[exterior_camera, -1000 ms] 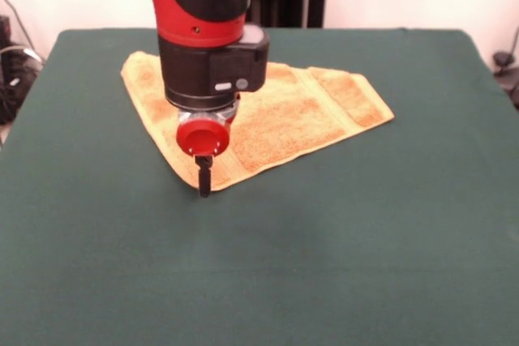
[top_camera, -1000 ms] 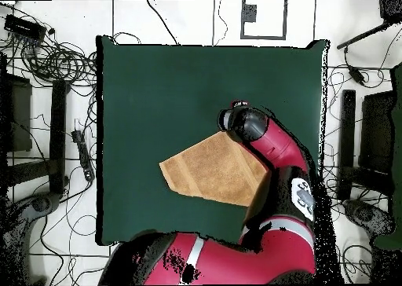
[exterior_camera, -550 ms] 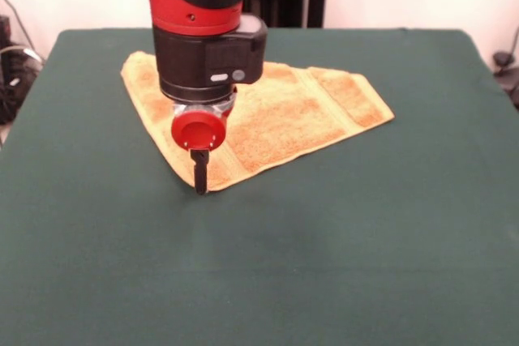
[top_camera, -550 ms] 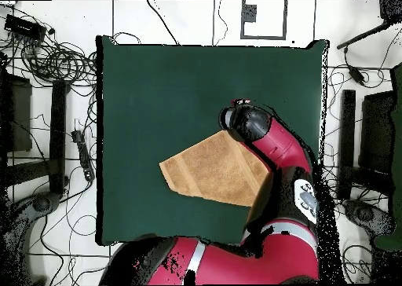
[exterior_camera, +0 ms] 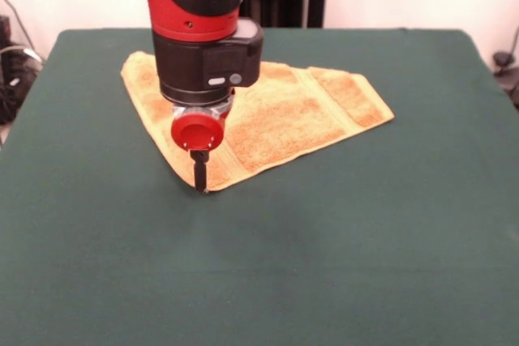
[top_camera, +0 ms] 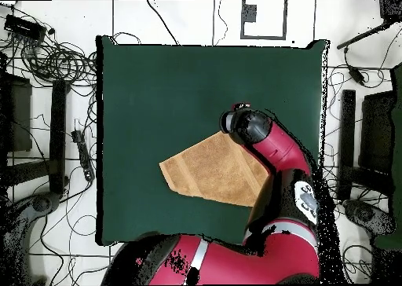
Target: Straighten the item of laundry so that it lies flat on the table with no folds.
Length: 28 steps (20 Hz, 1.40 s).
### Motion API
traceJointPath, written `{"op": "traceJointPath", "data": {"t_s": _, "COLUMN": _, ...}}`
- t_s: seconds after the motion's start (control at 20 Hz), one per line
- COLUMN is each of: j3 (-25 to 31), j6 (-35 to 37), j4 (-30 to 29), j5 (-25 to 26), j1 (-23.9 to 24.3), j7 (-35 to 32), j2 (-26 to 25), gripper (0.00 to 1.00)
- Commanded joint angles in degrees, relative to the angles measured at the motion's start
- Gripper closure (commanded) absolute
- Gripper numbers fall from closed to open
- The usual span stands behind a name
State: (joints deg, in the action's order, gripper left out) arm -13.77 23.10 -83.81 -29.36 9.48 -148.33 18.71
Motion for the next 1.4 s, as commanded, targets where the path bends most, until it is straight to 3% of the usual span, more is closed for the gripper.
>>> {"op": "traceJointPath", "data": {"t_s": 0.05, "j3": 6.8, "j6": -0.1, "j4": -6.1, "j5": -2.6, "j1": -1.6, "j7": -10.3, "j2": -2.4, "gripper": 0.0}}
{"op": "traceJointPath", "data": {"t_s": 1.05, "j3": 6.3, "j6": -0.3, "j4": -4.3, "j5": -1.6, "j1": -0.9, "j7": -8.5, "j2": -2.3, "gripper": 0.0}}
{"op": "traceJointPath", "data": {"t_s": 1.4, "j3": 8.7, "j6": -3.8, "j4": -4.5, "j5": -2.2, "j1": 0.3, "j7": -8.3, "j2": -3.9, "gripper": 0.0}}
